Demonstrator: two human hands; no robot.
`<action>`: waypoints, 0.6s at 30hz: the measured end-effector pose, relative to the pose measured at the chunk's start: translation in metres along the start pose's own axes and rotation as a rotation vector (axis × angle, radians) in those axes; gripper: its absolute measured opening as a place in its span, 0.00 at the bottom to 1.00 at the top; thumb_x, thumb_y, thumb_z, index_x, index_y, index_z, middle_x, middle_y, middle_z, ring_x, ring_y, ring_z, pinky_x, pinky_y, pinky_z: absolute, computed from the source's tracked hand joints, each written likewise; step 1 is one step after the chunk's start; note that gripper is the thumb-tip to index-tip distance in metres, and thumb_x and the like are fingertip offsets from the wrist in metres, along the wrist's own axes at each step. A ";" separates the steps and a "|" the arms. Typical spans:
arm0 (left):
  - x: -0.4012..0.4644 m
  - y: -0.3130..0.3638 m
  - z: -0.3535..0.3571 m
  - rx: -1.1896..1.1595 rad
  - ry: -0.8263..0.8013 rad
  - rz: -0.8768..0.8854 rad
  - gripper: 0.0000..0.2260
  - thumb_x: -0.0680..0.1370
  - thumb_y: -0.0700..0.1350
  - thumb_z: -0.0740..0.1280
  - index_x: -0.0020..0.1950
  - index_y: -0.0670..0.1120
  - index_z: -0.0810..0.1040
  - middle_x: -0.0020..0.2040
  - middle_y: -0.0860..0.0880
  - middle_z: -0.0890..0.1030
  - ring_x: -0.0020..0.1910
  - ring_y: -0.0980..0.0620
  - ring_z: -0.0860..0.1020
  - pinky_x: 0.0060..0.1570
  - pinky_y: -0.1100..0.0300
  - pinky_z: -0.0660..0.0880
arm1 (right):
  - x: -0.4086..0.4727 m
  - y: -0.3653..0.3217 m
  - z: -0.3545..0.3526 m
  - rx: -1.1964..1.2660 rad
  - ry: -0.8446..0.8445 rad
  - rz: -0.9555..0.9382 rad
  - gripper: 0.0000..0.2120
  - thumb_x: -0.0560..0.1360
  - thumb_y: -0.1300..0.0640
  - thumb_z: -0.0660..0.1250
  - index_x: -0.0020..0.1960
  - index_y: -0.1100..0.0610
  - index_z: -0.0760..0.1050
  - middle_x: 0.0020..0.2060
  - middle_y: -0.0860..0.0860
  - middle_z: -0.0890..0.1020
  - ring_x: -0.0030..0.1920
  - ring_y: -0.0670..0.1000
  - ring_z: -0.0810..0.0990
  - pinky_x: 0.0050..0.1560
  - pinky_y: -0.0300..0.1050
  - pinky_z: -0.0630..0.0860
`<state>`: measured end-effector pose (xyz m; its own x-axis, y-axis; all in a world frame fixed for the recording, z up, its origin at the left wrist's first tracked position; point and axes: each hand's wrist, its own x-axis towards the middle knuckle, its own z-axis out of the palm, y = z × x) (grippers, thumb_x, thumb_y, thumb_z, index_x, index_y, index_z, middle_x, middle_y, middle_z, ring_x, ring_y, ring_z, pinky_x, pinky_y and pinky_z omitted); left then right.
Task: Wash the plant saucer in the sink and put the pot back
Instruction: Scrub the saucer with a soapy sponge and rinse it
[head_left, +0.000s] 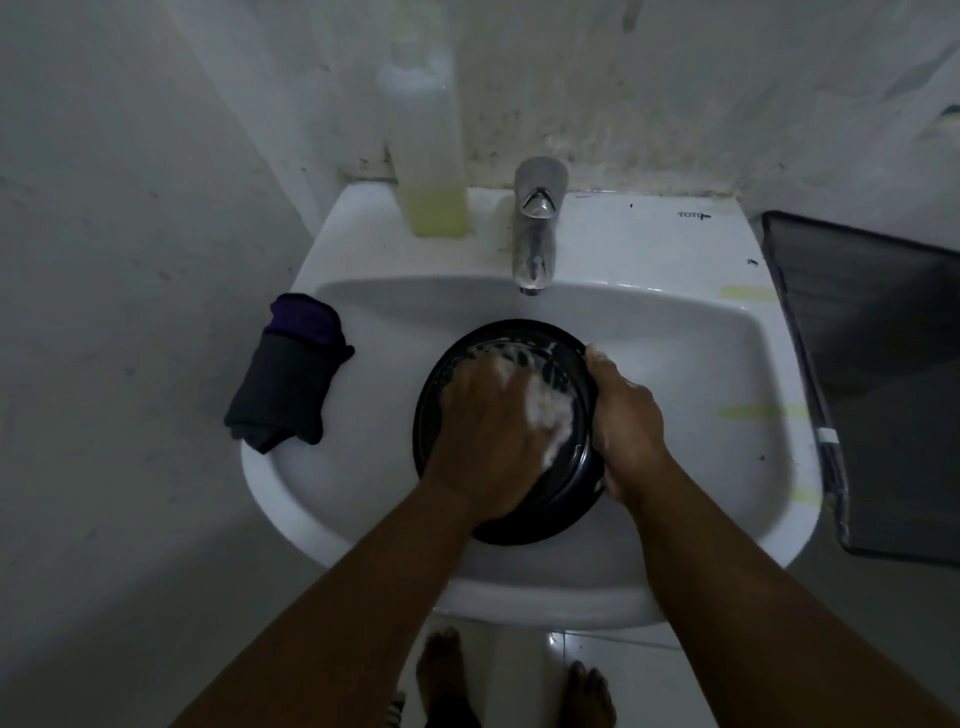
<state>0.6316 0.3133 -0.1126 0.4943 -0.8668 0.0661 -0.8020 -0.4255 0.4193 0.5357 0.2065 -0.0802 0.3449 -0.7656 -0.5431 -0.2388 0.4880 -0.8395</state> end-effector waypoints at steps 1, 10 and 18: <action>0.008 -0.010 -0.001 -0.004 0.031 -0.118 0.22 0.81 0.58 0.54 0.59 0.42 0.75 0.60 0.37 0.72 0.58 0.37 0.70 0.58 0.43 0.69 | -0.001 0.001 0.001 -0.019 -0.008 -0.009 0.19 0.82 0.43 0.63 0.40 0.52 0.82 0.29 0.44 0.85 0.30 0.40 0.83 0.29 0.30 0.75; 0.047 0.007 -0.017 0.004 0.122 -0.133 0.25 0.80 0.58 0.51 0.64 0.42 0.74 0.61 0.36 0.72 0.58 0.38 0.68 0.55 0.45 0.64 | -0.003 0.005 0.001 -0.121 -0.081 -0.113 0.22 0.84 0.43 0.61 0.38 0.50 0.85 0.35 0.47 0.87 0.37 0.43 0.86 0.39 0.35 0.79; 0.037 -0.001 -0.014 -0.016 0.144 -0.176 0.22 0.81 0.59 0.50 0.57 0.44 0.73 0.56 0.39 0.71 0.56 0.39 0.69 0.55 0.44 0.66 | 0.002 0.006 -0.001 -0.142 -0.064 -0.099 0.25 0.83 0.43 0.61 0.42 0.59 0.85 0.37 0.53 0.87 0.37 0.46 0.85 0.39 0.37 0.78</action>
<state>0.6551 0.2853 -0.0976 0.6699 -0.7330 0.1185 -0.6942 -0.5617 0.4502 0.5338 0.2078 -0.0863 0.4289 -0.7766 -0.4614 -0.3253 0.3438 -0.8809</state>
